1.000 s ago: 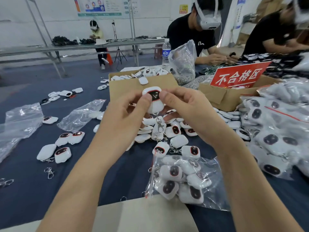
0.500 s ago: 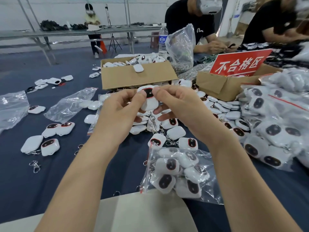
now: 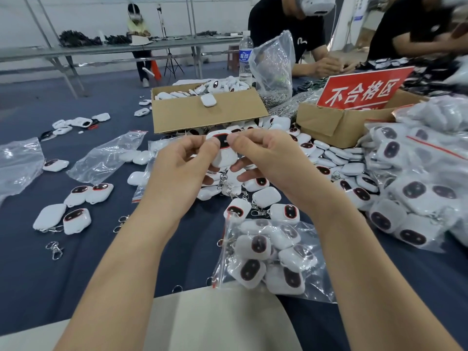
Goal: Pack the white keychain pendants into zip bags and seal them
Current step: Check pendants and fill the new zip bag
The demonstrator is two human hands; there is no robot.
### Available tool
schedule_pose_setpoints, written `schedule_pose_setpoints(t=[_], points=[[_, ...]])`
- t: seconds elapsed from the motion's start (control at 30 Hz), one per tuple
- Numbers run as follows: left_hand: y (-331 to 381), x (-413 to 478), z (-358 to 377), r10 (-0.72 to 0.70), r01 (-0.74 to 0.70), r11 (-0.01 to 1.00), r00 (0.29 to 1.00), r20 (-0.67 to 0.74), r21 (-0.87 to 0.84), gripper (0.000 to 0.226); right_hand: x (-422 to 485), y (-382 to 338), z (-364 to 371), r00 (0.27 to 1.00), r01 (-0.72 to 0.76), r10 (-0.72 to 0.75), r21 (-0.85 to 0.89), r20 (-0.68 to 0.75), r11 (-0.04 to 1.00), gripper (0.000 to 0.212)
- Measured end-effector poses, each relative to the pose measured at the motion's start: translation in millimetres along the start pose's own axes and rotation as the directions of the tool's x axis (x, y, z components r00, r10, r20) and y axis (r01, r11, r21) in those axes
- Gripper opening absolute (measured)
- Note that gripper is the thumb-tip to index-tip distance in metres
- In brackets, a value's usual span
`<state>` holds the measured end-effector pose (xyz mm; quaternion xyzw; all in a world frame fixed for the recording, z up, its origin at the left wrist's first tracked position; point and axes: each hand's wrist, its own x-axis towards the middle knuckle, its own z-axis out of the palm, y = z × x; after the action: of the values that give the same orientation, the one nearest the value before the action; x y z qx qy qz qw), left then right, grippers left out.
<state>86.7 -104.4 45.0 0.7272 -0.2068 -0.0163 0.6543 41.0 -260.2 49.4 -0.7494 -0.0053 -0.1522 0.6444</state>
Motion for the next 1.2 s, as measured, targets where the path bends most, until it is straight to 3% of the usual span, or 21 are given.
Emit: schedule_pose_setpoints(t=[0.47, 0.7, 1.2], points=[[-5.5, 0.5, 0.5, 0.032, -0.032, 0.999, 0.999, 0.002, 0.024, 0.018, 0.7, 3.7, 2.2, 1.000, -0.006, 0.005, 0.042, 0.011, 0.999, 0.015], [-7.4, 0.8, -3.5, 0.021, -0.019, 0.999, 0.997, 0.070, -0.027, 0.019, 1.7, 6.8, 3.4, 1.000, -0.006, 0.006, 0.111, -0.001, 0.994, 0.017], [-14.7, 1.2, 1.9, -0.009, 0.017, 0.996, 0.996, 0.087, -0.085, 0.014, 4.4, 15.8, 6.2, 0.998, 0.009, -0.008, 0.007, -0.064, 1.000, 0.019]])
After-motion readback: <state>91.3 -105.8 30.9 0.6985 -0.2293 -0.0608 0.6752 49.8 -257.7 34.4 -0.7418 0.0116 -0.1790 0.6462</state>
